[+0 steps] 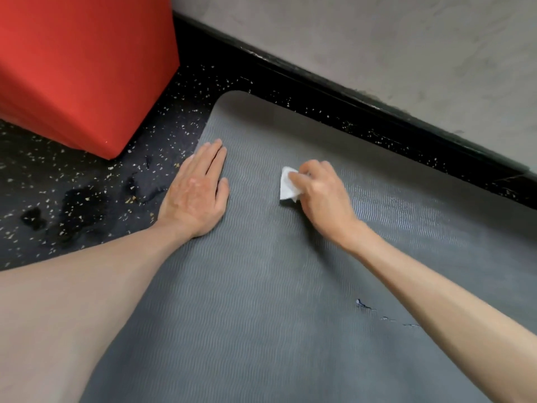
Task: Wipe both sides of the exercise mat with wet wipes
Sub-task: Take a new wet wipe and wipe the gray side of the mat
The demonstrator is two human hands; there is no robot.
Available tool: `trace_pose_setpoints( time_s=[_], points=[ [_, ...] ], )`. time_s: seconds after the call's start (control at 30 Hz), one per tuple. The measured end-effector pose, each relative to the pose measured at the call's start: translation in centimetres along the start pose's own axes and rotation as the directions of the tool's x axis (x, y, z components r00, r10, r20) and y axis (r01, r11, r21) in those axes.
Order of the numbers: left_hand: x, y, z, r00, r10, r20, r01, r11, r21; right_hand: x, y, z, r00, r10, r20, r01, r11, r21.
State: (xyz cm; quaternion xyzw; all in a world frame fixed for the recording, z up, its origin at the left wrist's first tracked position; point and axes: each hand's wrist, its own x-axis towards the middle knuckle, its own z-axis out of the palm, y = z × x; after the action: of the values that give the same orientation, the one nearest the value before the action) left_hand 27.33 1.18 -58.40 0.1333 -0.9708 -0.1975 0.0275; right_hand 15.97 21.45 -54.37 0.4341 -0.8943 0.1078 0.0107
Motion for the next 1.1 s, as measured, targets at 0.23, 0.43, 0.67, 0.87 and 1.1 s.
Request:
trace_pose_setpoints(
  time_s=[0.23,0.43,0.67,0.87,1.1],
  points=[
    [0.1,0.1,0.0,1.0,0.009,-0.014,-0.009,1.0,-0.002,-9.6,-4.8,-0.4,0.931,-0.328,0.16,0.304,0.939,0.159],
    [0.0,0.1,0.1,1.0,0.011,-0.021,-0.011,1.0,-0.004,-3.4,-1.5,0.0,0.999,-0.032,0.029,0.032,0.999,0.023],
    [0.0,0.1,0.2,0.999,0.032,-0.033,-0.032,0.999,0.01,-14.3,-7.1,-0.8,0.891,-0.388,0.237,0.345,0.916,0.205],
    [-0.3,0.1,0.1,0.998,0.055,-0.043,-0.054,0.998,0.036,-7.1,-3.9,0.1,0.999,-0.049,0.008,0.049,0.998,0.029],
    [-0.9,0.5,0.6,0.986,0.164,-0.009,-0.162,0.981,0.107,-19.2,-11.5,-0.4,0.916,-0.346,0.203,0.311,0.932,0.187]
  ],
)
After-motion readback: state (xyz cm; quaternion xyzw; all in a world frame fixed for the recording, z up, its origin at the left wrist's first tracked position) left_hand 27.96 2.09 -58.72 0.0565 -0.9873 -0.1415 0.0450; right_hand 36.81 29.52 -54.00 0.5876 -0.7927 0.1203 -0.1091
